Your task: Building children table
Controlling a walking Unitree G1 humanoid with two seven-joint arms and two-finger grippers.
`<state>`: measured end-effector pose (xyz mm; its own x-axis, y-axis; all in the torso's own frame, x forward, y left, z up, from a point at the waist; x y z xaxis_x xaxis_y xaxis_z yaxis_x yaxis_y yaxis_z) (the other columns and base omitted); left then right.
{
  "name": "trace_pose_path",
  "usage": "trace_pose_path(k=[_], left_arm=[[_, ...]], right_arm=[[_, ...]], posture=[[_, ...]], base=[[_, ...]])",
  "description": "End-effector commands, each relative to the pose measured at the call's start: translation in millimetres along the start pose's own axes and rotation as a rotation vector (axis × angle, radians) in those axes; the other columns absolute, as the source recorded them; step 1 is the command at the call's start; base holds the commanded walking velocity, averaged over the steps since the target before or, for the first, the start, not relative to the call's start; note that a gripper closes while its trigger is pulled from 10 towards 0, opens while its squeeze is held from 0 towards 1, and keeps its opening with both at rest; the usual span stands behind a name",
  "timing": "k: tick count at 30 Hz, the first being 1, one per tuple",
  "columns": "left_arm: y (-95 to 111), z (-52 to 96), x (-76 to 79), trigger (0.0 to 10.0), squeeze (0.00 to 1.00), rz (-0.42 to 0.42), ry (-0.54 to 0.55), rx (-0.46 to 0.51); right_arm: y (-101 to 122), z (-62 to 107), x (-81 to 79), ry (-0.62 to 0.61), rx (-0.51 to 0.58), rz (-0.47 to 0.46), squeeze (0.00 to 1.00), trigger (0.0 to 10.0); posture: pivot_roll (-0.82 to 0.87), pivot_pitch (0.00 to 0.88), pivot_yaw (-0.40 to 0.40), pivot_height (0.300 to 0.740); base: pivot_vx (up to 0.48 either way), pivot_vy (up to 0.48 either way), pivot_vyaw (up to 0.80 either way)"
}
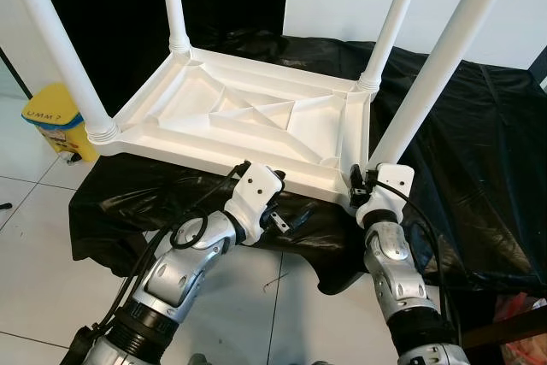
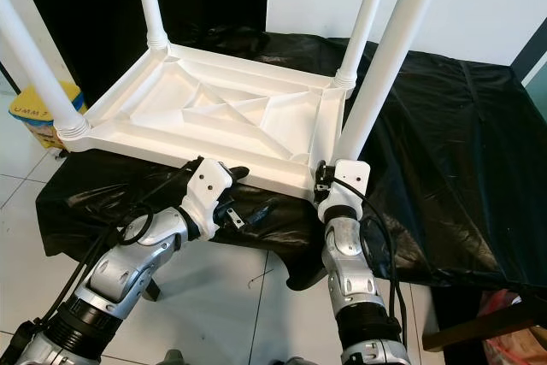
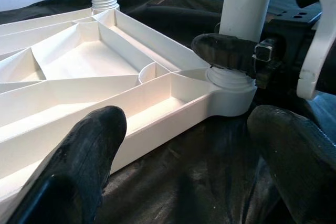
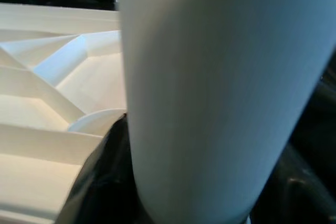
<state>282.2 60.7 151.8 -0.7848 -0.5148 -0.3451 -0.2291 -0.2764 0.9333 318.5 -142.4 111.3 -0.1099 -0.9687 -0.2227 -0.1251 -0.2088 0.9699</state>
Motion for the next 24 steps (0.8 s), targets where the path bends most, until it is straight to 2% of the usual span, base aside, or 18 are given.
trace_pose_path(k=[1, 2, 9, 12, 17, 18, 20, 21, 22, 24], left_arm=[[0.5, -1.3, 2.7, 10.0, 0.0, -0.019, -0.053, 0.006], [-0.5, -0.9, 3.1, 10.0, 0.0, -0.018, -0.056, 0.004], [-1.1, -1.4, 2.9, 10.0, 0.0, -0.018, -0.054, 0.002], [-2.1, -1.4, 0.9, 10.0, 0.0, -0.04, -0.035, -0.003], [-2.7, -1.5, 0.3, 10.0, 0.0, -0.046, -0.034, -0.005], [-2.8, -1.5, 0.5, 10.0, 0.0, -0.049, -0.035, -0.004], [-2.8, -1.5, 0.5, 10.0, 0.0, -0.049, -0.035, -0.004], [-2.7, -1.5, 0.4, 10.0, 0.0, -0.052, -0.036, -0.004], [-2.7, -1.5, 0.4, 10.0, 0.0, -0.052, -0.036, -0.004], [-2.3, -1.4, -1.3, 10.0, 0.0, -0.058, -0.039, -0.004]], right_arm=[[-4.1, 3.0, 7.0, -0.015, -0.018, 0.02, 0.0, 10.0], [0.6, 2.3, 9.1, 0.016, -0.001, 0.015, 1.0, 10.0], [9.6, 0.6, 13.9, 0.092, 0.025, 0.005, 1.0, 10.0], [16.4, -0.5, 22.9, 0.256, 0.001, 0.008, 1.0, 10.0], [17.2, -1.6, 29.2, 0.364, -0.038, 0.012, 1.0, 10.0], [17.0, -1.7, 29.6, 0.395, -0.048, 0.026, 0.38, 10.0], [17.0, -1.7, 29.6, 0.395, -0.048, 0.026, 0.38, 10.0], [17.0, -3.3, 29.7, 0.455, -0.059, 0.06, 0.0, 10.0], [17.0, -3.3, 29.7, 0.455, -0.059, 0.06, 0.0, 10.0], [11.7, -9.7, 27.4, 0.576, -0.121, 0.113, 0.0, 10.0]], posture=[[0.03, 0.03, -0.097, 0.74], [0.03, 0.022, -0.099, 0.74], [0.03, 0.016, -0.099, 0.74], [0.03, 0.014, -0.099, 0.74], [0.03, 0.014, -0.095, 0.74], [0.03, 0.013, -0.094, 0.74], [0.03, 0.013, -0.094, 0.74], [0.03, 0.013, -0.09, 0.74], [0.03, 0.013, -0.09, 0.74], [0.03, 0.017, -0.082, 0.74]], base=[[0.0, 0.0, 0.0], [0.0, 0.0, 0.0], [0.0, 0.0, 0.0], [0.0, 0.0, 0.0], [0.0, 0.0, 0.0], [0.0, 0.0, 0.0], [0.0, 0.0, 0.0], [0.0, 0.0, 0.0], [0.0, 0.0, 0.0], [0.0, 0.0, 0.0]])
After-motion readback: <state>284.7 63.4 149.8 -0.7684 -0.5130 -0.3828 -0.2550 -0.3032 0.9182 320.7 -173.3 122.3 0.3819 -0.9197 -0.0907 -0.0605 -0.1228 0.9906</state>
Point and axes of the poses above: a point about 5 cm out from each wrist's last joint towards the gripper, its own z axis pointing back from the gripper into the wrist, its own y axis along the axis of the wrist's last joint, x = y × z, the point moved 1 cm from there along -z, pointing out of the wrist towards the gripper, and after that the axes turned 9 degrees about -z, right-handed, at the moved point
